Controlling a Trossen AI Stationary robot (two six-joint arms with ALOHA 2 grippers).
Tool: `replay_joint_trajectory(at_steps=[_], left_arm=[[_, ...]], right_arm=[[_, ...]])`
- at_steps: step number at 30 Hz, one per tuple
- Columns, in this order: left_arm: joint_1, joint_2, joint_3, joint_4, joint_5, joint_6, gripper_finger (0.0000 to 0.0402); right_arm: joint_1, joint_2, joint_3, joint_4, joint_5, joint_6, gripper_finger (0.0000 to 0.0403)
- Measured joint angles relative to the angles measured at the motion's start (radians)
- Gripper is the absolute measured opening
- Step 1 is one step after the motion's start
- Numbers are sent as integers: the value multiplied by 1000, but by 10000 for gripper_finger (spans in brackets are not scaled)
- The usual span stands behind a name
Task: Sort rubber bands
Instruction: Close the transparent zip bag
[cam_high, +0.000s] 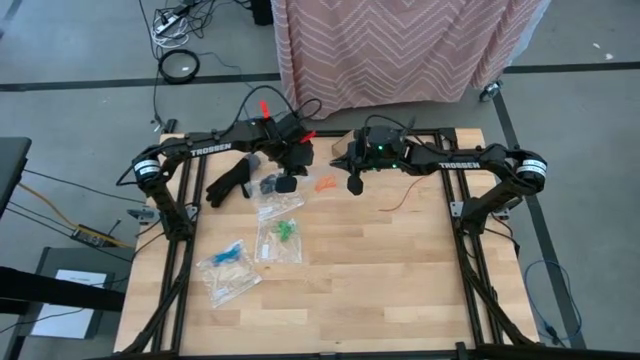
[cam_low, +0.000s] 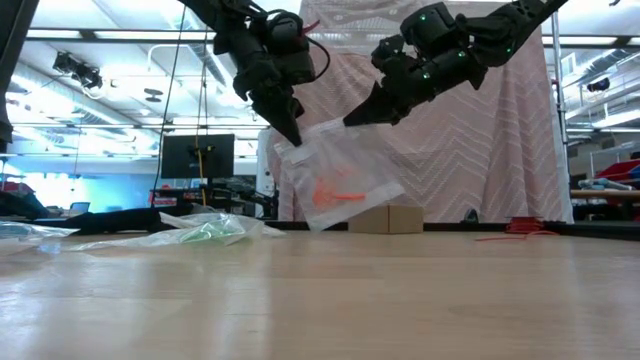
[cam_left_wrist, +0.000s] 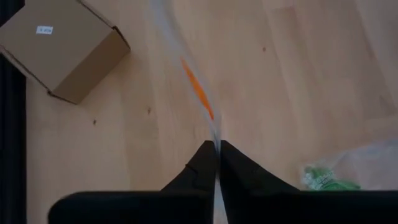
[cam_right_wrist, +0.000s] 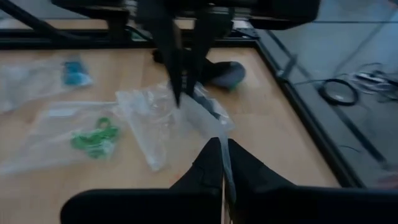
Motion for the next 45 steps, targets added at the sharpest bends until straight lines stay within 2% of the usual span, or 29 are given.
replay_joint_trajectory(at_steps=[7, 14, 16, 18, 21, 25, 30, 34, 38, 45], left_arm=[[3, 0, 53, -26, 12, 1, 78], [64, 0, 225, -151, 10, -6, 141], [99, -3, 255, -168, 45, -10, 148], [150, -29, 253, -136, 154, -27, 148], [232, -95, 206, 29, 302, -97, 141], [323, -192, 52, 301, 412, -192, 132], [415, -325, -204, 637, 502, -321, 130], [449, -400, -387, 866, 557, -423, 130], [484, -442, -534, 1095, 635, -535, 130], [482, -443, -700, 1673, 696, -762, 130]], right_arm=[[11, 0, 0, 28, 132, 28, 0], [-20, 0, 0, 106, 136, 66, 0], [-23, 0, 0, 128, 148, 78, 0], [-23, 0, 0, 160, 172, 93, 0], [-23, 0, 0, 228, 181, 104, 0], [-35, 0, 0, 301, 197, 128, 0], [-60, -7, 0, 343, 205, 176, 0], [-66, -41, 0, 356, 196, 184, 0], [-53, -119, 1, 335, 184, 183, 0], [-11, -211, 1, 287, 171, 184, 0]])
